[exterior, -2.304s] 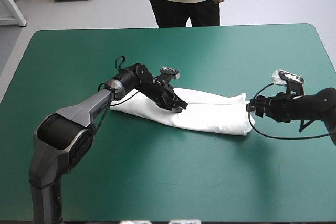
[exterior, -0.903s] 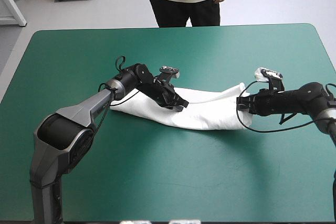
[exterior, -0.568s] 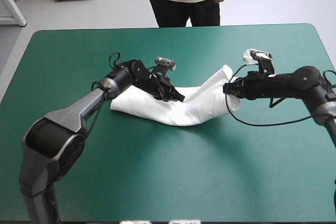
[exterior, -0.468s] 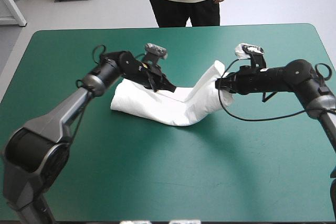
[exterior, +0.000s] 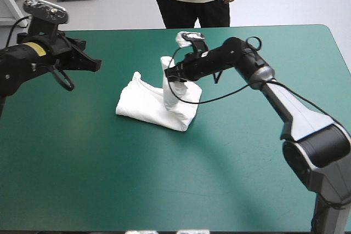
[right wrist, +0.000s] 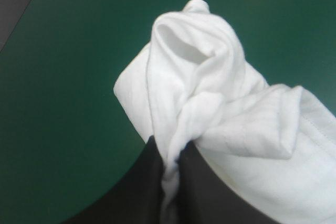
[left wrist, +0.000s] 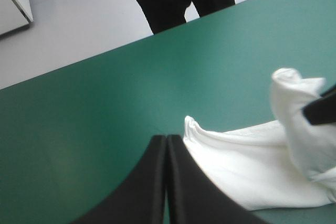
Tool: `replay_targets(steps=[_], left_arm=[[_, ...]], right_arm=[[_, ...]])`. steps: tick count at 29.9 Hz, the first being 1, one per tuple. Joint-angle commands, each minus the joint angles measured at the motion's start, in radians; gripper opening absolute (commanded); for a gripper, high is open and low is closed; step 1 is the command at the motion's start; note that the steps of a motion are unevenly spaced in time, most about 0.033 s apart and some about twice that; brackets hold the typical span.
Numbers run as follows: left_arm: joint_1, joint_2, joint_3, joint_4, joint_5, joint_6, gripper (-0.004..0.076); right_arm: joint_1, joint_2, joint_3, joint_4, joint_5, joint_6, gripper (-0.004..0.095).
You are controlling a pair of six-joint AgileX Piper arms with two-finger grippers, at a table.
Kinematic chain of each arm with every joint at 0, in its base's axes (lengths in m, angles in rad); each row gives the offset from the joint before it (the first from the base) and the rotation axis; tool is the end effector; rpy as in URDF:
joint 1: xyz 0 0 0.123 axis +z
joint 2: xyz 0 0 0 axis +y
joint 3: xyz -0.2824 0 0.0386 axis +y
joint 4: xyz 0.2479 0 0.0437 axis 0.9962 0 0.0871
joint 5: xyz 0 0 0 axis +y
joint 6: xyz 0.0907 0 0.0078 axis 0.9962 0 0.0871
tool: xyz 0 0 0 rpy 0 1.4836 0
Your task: Fold the cloth
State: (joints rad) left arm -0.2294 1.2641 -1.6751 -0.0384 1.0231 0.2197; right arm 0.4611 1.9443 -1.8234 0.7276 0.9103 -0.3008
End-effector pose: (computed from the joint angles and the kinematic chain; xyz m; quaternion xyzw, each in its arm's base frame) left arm 0.2331 -0.0575 0.4973 0.1924 0.8446 -0.0216 0.4992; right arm 0.3766 0.2405 0.3297 -0.2182 0.8703 0.3566 0.2604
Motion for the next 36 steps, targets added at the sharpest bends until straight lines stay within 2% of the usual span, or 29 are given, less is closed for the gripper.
replay_targets(steps=[1, 7, 9, 11, 13, 15, 16, 18, 20, 23, 24, 26, 36], left_arm=[[0.002, -0.068, -0.028, -0.01, -0.016, -0.01, -0.0009], [0.002, -0.079, -0.028, -0.01, 0.047, -0.01, -0.0009], [0.002, -0.075, -0.028, -0.01, 0.056, -0.01, -0.0009], [0.002, -0.073, -0.028, -0.01, 0.058, -0.01, -0.0009], [0.002, -0.069, -0.028, -0.01, 0.06, -0.01, -0.0009], [0.002, -0.062, -0.028, -0.01, 0.062, -0.01, -0.0009], [0.002, -0.058, -0.026, -0.01, 0.064, -0.01, -0.0009], [0.002, -0.056, -0.026, -0.01, 0.068, -0.01, -0.0009], [0.002, -0.056, -0.026, -0.01, 0.068, -0.01, -0.0009], [0.002, -0.056, -0.026, -0.01, 0.068, -0.01, -0.0009], [0.002, -0.056, -0.026, -0.01, 0.068, -0.01, -0.0009], [0.002, -0.056, -0.026, -0.007, 0.068, -0.01, -0.0009], [0.002, -0.056, -0.026, 0.038, 0.075, -0.01, -0.0009]], right_arm=[[0.058, 0.085, -0.223, -0.027, 0.039, 0.088, -0.0007], [0.132, 0.315, -0.525, -0.177, 0.128, 0.19, 0.0011], [0.143, 0.373, -0.606, -0.162, 0.143, 0.196, 0.0105], [0.15, 0.414, -0.662, -0.086, 0.15, 0.171, 0.0252], [0.159, 0.436, -0.699, 0.06, 0.153, 0.096, 0.0441], [0.159, 0.44, -0.708, 0.186, 0.155, 0.009, 0.0576], [0.161, 0.44, -0.708, 0.218, 0.16, -0.007, 0.0597], [0.159, 0.434, -0.71, 0.206, 0.168, 0.003, 0.0578], [0.152, 0.433, -0.717, 0.139, 0.193, 0.046, 0.0533], [0.147, 0.423, -0.735, -0.04, 0.276, 0.132, 0.0465], [0.147, 0.412, -0.736, -0.13, 0.321, 0.152, 0.045], [0.149, 0.385, -0.721, -0.24, 0.34, 0.181, 0.0436], [0.118, 0.054, -0.542, -0.336, 0.338, 0.17, 0.0418]])
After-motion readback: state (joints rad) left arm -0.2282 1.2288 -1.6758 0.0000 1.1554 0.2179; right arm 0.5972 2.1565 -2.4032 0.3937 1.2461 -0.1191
